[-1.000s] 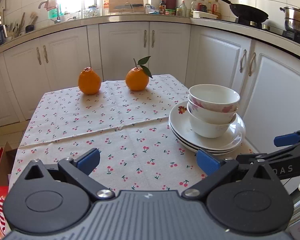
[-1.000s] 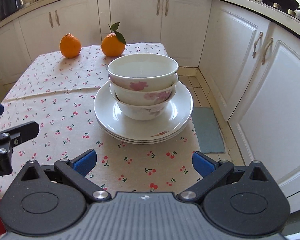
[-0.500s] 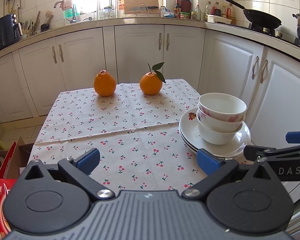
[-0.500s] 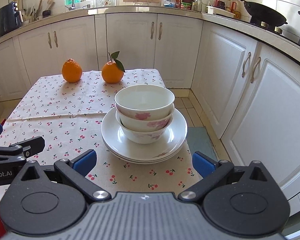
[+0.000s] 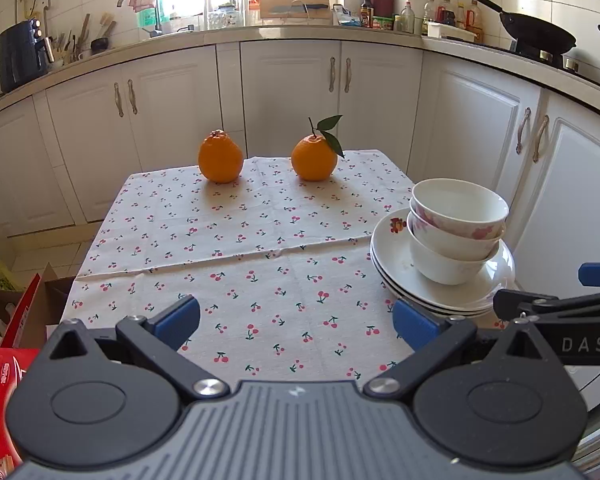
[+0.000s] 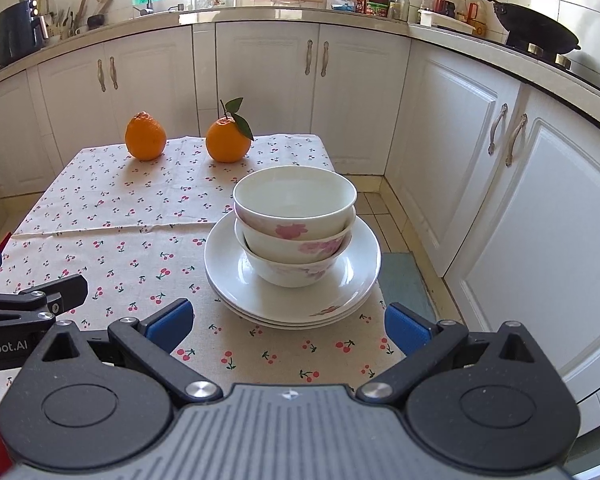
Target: Organize plates and bowls
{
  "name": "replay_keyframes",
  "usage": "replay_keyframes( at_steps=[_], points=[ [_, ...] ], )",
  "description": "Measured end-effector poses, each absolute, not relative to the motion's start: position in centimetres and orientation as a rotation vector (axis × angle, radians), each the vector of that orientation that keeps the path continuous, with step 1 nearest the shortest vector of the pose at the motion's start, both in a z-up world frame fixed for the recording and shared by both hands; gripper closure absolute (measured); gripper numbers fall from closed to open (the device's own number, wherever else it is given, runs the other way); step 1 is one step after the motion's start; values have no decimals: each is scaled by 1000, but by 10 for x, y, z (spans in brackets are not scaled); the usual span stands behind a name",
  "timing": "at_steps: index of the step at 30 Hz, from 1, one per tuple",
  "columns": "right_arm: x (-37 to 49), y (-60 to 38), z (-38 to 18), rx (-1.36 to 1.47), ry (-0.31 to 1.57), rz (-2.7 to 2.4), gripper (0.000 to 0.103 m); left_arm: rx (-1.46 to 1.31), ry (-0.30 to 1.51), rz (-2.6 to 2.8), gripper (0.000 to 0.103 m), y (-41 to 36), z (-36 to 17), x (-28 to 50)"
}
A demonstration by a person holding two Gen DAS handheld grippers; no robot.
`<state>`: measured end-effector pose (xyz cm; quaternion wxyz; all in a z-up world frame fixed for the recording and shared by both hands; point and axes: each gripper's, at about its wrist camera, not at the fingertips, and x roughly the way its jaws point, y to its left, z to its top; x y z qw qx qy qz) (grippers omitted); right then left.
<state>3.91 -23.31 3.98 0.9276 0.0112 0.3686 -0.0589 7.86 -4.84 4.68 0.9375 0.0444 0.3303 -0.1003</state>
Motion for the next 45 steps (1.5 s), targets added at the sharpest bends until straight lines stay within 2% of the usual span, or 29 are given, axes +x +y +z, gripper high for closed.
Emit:
replay_keyframes(
  at_steps=[45],
  points=[
    [40, -233, 41, 12, 745, -128, 0, 91, 675, -205, 1, -49, 47, 79]
  ],
)
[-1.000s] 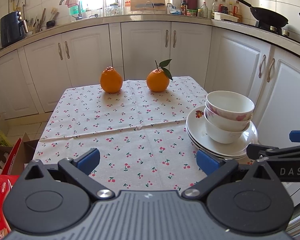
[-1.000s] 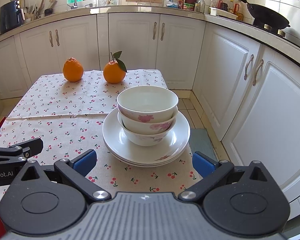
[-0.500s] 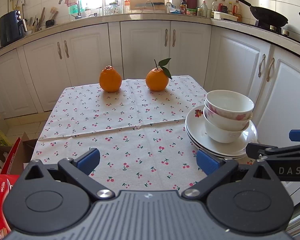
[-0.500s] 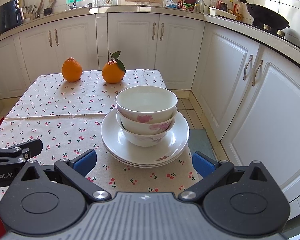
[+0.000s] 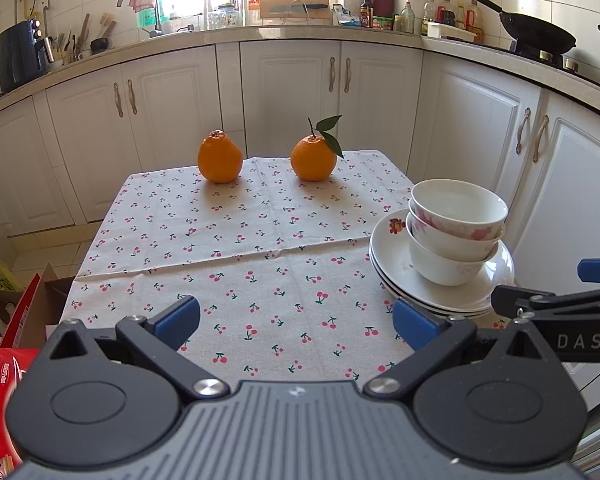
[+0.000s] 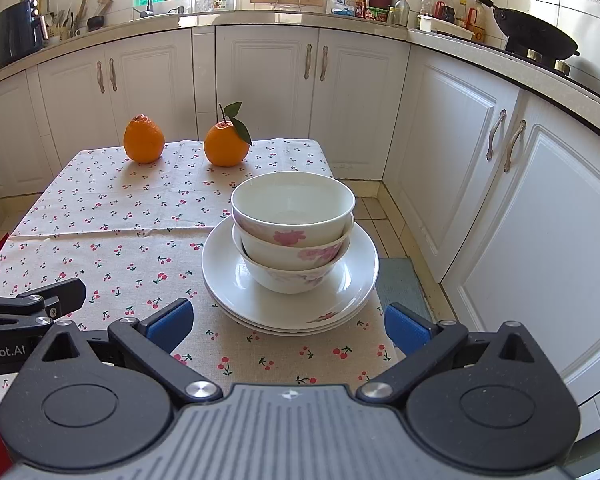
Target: Organize plates and bowls
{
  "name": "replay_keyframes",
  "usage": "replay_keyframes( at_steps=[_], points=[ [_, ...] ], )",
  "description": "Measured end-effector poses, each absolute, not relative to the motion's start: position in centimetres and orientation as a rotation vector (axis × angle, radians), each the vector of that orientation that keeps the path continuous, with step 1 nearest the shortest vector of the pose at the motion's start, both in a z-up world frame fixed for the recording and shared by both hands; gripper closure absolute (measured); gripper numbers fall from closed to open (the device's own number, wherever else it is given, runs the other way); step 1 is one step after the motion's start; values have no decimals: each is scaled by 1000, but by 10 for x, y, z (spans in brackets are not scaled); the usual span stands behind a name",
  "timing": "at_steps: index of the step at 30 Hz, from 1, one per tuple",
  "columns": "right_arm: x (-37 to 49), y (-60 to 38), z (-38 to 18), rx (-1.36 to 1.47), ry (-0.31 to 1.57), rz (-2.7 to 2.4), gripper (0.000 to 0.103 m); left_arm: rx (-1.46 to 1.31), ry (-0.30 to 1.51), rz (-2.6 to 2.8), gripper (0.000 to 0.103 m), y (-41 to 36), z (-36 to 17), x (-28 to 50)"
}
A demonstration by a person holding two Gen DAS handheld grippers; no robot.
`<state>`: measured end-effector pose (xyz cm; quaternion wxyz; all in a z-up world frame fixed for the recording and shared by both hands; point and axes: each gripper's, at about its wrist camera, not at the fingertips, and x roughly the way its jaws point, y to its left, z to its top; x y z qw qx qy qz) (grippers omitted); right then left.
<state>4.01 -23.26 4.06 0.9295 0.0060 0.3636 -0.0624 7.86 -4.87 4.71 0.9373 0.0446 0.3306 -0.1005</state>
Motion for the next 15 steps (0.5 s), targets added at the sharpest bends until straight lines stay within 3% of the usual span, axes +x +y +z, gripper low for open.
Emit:
replay_keyframes(
  at_steps=[15],
  points=[
    [40, -232, 41, 7, 744, -130, 0, 91, 677, -209, 1, -48, 47, 79]
  ],
)
